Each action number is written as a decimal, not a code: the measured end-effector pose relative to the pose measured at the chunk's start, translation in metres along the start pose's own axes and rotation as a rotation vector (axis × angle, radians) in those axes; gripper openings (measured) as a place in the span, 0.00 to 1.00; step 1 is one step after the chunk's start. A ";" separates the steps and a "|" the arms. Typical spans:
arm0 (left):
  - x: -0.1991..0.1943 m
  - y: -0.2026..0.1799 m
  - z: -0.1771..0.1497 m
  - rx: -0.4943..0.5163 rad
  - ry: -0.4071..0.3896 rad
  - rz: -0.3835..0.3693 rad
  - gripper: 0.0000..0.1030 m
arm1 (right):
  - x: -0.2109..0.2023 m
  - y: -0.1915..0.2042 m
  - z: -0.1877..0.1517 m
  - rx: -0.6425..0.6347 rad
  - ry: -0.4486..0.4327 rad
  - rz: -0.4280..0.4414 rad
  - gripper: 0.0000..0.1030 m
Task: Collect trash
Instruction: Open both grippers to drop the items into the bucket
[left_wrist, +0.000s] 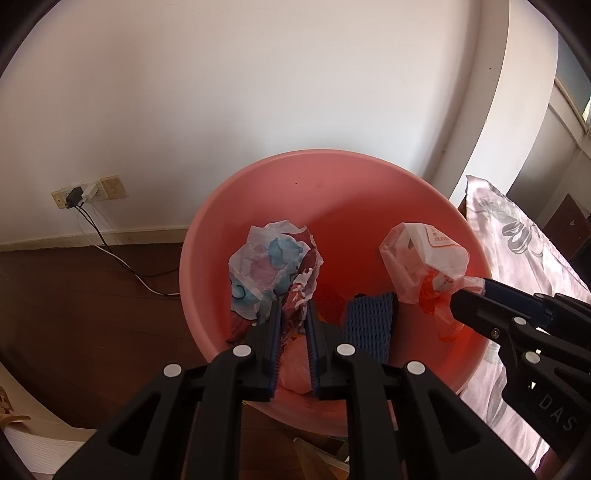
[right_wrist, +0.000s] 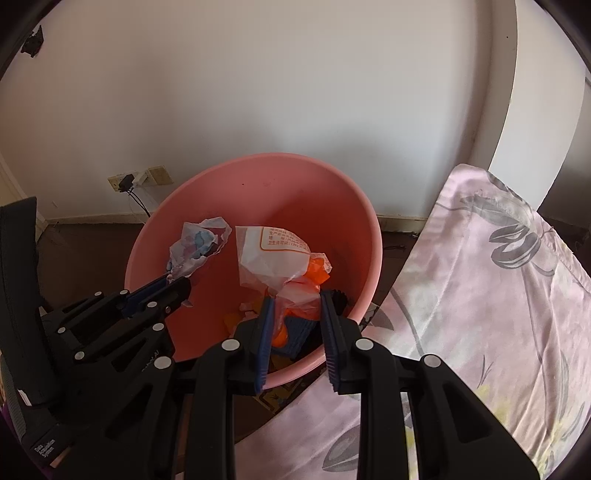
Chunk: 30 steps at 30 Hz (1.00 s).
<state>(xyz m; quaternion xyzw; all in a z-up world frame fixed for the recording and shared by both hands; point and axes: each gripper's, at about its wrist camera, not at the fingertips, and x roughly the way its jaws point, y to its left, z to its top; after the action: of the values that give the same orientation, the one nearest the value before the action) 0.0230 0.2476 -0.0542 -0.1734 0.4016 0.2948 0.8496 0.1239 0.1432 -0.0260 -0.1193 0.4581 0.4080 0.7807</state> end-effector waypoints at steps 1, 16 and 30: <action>0.000 0.000 0.000 0.000 0.000 0.001 0.13 | 0.000 0.000 0.000 0.000 0.001 0.001 0.25; -0.002 0.002 0.000 -0.003 0.000 0.007 0.33 | 0.006 -0.002 0.002 0.006 0.015 0.013 0.26; -0.008 -0.001 0.001 -0.004 -0.007 0.003 0.34 | -0.001 -0.003 -0.001 0.010 0.008 0.022 0.26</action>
<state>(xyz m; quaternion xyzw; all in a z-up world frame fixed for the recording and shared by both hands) 0.0206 0.2445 -0.0470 -0.1733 0.3982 0.2976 0.8502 0.1256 0.1401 -0.0267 -0.1123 0.4646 0.4138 0.7748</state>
